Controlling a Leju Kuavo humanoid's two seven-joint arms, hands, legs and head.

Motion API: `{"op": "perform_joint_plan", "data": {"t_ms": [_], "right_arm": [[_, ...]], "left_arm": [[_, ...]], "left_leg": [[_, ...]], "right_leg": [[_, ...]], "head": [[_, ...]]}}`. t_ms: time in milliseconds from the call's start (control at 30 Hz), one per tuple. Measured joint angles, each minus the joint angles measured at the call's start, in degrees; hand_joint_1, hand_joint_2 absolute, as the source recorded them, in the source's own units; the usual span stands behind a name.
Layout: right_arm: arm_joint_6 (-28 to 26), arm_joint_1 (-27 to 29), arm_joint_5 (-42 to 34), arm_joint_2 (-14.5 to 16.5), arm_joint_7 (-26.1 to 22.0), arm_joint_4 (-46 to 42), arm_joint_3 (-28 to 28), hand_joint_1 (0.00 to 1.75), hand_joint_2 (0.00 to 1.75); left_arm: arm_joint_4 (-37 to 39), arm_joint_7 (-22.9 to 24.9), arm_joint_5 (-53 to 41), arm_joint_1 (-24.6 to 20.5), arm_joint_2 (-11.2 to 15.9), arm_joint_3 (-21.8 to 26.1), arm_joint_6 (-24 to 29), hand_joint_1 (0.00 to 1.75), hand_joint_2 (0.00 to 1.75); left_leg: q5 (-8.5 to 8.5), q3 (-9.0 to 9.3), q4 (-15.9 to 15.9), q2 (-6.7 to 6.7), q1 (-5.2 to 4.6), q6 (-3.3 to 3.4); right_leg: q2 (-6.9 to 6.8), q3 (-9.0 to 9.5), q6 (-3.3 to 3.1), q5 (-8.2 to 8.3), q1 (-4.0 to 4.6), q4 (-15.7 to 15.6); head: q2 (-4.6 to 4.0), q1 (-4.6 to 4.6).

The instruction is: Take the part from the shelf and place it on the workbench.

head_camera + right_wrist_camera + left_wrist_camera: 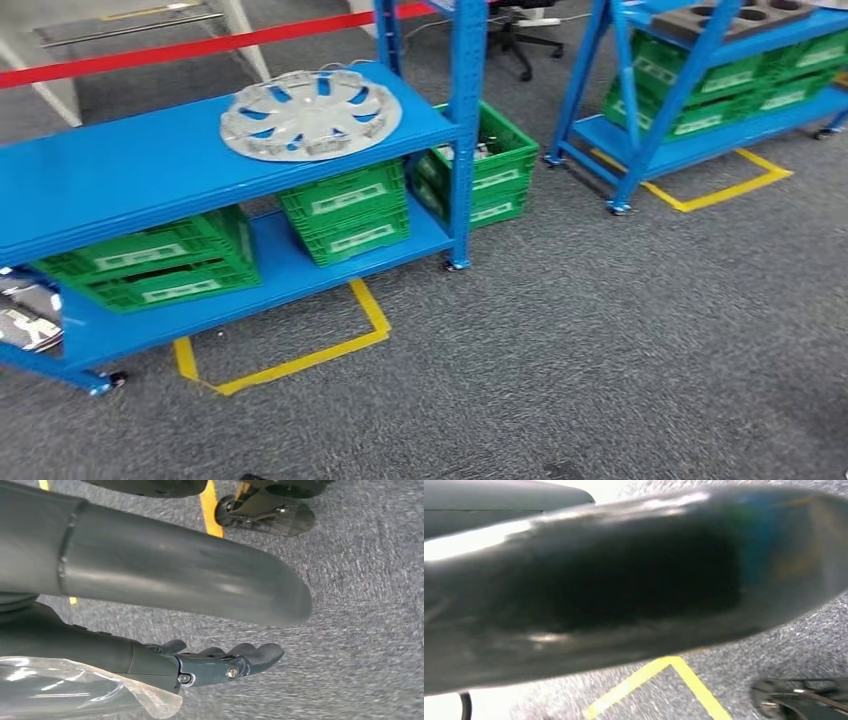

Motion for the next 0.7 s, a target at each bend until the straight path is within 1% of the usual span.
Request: {"op": "perform_joint_plan", "data": {"t_ms": [33, 67, 100, 167, 233, 267, 300, 333, 367, 400, 433, 467, 500, 533, 567, 600, 633, 667, 700], "right_arm": [[-0.01, 0.07, 0.03, -0.01, 0.02, 0.0, -0.05, 0.0, 0.0], [-0.07, 0.07, 0.09, -0.01, 0.02, 0.0, -0.1, 0.0, 0.0], [-0.14, 0.03, 0.15, -0.02, 0.03, 0.0, -0.13, 0.0, 0.0], [-0.25, -0.05, 0.23, -0.02, 0.02, 0.0, -0.15, 0.0, 0.0], [-0.27, -0.06, 0.24, -0.02, 0.02, 0.0, -0.15, 0.0, 0.0], [-0.3, -0.07, 0.25, -0.02, 0.01, 0.0, -0.15, 0.0, 0.0], [-0.35, -0.11, 0.29, -0.02, 0.01, 0.0, -0.15, 0.0, 0.0], [-0.45, -0.19, 0.37, -0.01, -0.01, 0.0, -0.16, 0.0, 0.0], [-0.58, -0.37, 0.49, -0.01, -0.04, -0.02, -0.16, 0.0, 0.0], [-0.69, -0.55, 0.59, 0.01, -0.1, -0.03, -0.17, 0.0, 0.0], [-0.8, -0.69, 0.62, 0.01, -0.22, -0.05, -0.18, 0.0, 0.0], [-0.87, -0.72, 0.57, 0.01, -0.38, -0.07, -0.21, 0.0, 0.0], [-0.93, -0.61, 0.49, 0.01, -0.56, -0.07, -0.26, 0.0, 0.0], [-0.98, -0.47, 0.41, 0.01, -0.71, -0.07, -0.34, 0.0, 0.0], [-1.02, -0.34, 0.37, 0.01, -0.83, -0.07, -0.45, 0.0, 0.0], [-1.04, -0.28, 0.36, 0.01, -0.9, -0.07, -0.54, 0.0, 0.0], [-1.04, -0.26, 0.35, 0.01, -0.96, -0.07, -0.62, 0.0, 0.0], [-1.06, -0.27, 0.34, 0.01, -0.99, -0.07, -0.67, 0.0, 0.0], [-1.08, -0.28, 0.34, 0.01, -1.02, -0.05, -0.7, 0.0, 0.0]], "left_arm": [[0.0, 0.02, -0.12, -0.02, -0.03, 0.0, 0.05, 0.0, 0.0], [0.0, 0.06, -0.24, 0.05, -0.05, 0.0, 0.09, 0.0, 0.0], [0.0, 0.1, -0.34, 0.15, -0.08, 0.0, 0.1, 0.0, 0.0], [0.0, 0.17, -0.43, 0.29, -0.08, 0.0, 0.11, 0.0, 0.0], [0.0, 0.18, -0.44, 0.3, -0.08, 0.0, 0.11, 0.0, 0.0], [0.0, 0.17, -0.46, 0.3, -0.08, 0.0, 0.11, 0.0, 0.0], [0.0, 0.17, -0.51, 0.3, -0.07, 0.0, 0.11, 0.0, 0.0], [0.0, 0.18, -0.69, 0.21, -0.05, 0.0, 0.11, 0.0, 0.0], [0.0, 0.2, -0.87, 0.23, -0.03, 0.01, 0.13, 0.0, 0.0], [0.0, 0.21, -1.04, 0.21, 0.01, 0.01, 0.16, 0.0, 0.0], [0.0, 0.22, -1.17, 0.14, 0.03, 0.01, 0.19, 0.0, 0.0], [0.0, 0.22, -1.18, 0.12, 0.02, 0.01, 0.2, 0.0, 0.0], [0.0, 0.21, -1.17, 0.0, 0.0, 0.01, 0.2, 0.0, 0.0], [0.0, 0.2, -1.17, -0.07, -0.04, 0.0, 0.19, 0.0, 0.0], [0.0, 0.2, -1.15, -0.07, -0.06, 0.0, 0.17, 0.0, 0.0], [0.0, 0.2, -1.14, -0.05, -0.07, 0.0, 0.18, 0.0, 0.0], [0.0, 0.2, -1.13, -0.03, -0.06, 0.0, 0.18, 0.0, 0.0], [0.0, 0.2, -1.12, -0.03, -0.07, 0.0, 0.18, 0.0, 0.0], [0.0, 0.2, -1.12, -0.08, -0.08, 0.0, 0.18, 0.0, 0.0]], "left_leg": [[-1.02, -1.42, 3.02, 0.31, 0.12, -0.13], [-0.99, -1.98, 4.29, 0.47, 0.21, -0.2], [-0.23, -1.78, 4.0, 0.57, 0.26, -0.2], [1.51, -0.67, 1.91, 0.7, 0.28, -0.14], [1.85, -0.38, 1.35, 0.74, 0.27, -0.12], [2.56, 0.34, -0.05, 0.9, 0.26, -0.04], [3.7, 1.62, -2.48, 1.37, 0.2, 0.11], [4.62, 3.16, -5.62, 2.19, -0.09, 0.51], [5.64, 4.8, -8.98, 2.63, -0.24, 1.15], [6.02, 5.73, -11.02, 2.78, -0.35, 1.81], [5.99, 6.09, -12.03, 2.47, -0.41, 2.44], [6.17, 6.18, -12.33, 1.61, -0.24, 2.84], [6.2, 6.13, -12.33, 0.94, -0.22, 3.0], [6.2, 6.11, -12.3, 0.18, -0.23, 3.07], [6.2, 6.15, -12.28, -0.61, -0.25, 3.1], [6.19, 6.2, -12.25, -1.43, -0.25, 3.1], [6.16, 6.29, -12.22, -2.27, -0.24, 3.05], [6.11, 6.37, -12.17, -3.09, -0.21, 2.97], [6.01, 6.34, -12.0, -3.9, -0.24, 2.77]], "right_leg": [[-0.99, 0.08, -0.07, -0.12, 0.07, 0.02], [-1.87, 0.17, -0.08, -0.24, 0.11, 0.03], [-2.57, 0.28, -0.06, -0.35, 0.14, 0.04], [-3.3, 0.45, 0.0, -0.48, 0.15, 0.04], [-3.4, 0.48, 0.01, -0.5, 0.15, 0.04], [-3.59, 0.57, 0.05, -0.55, 0.16, 0.04], [-3.9, 0.73, 0.12, -0.64, 0.16, 0.04], [-4.74, 1.02, 0.51, -0.87, 0.28, -0.03], [-4.92, 1.29, 1.12, -1.37, 0.35, 0.02], [-4.32, 1.15, 1.71, -2.29, 0.39, 0.79], [-3.37, 0.45, 2.28, -3.67, 0.41, 2.6], [-1.78, -1.04, 2.56, -5.43, 0.32, 5.79], [-0.8, -3.09, 2.63, -7.19, 0.3, 9.88], [-0.41, -5.15, 2.69, -8.36, 0.32, 13.63], [-0.25, -6.65, 2.71, -8.54, 0.34, 15.96], [-0.17, -7.17, 2.69, -7.52, 0.35, 16.08], [0.04, -6.59, 2.64, -5.47, 0.31, 13.91], [0.74, -5.15, 2.54, -2.94, 0.22, 10.08], [2.22, -3.6, 2.4, -1.1, 0.08, 6.17]], "head": [[0.0, 0.02], [0.0, 0.02], [0.0, 0.01], [0.0, -0.02], [0.0, -0.03], [0.0, -0.02], [0.0, -0.02], [0.0, 0.01], [0.0, 0.12], [0.01, 0.27], [0.01, 0.46], [0.01, 0.63], [0.01, 0.71], [0.01, 0.75], [0.01, 0.74], [0.02, 0.73], [0.02, 0.73], [0.02, 0.74], [0.01, 0.75]]}}
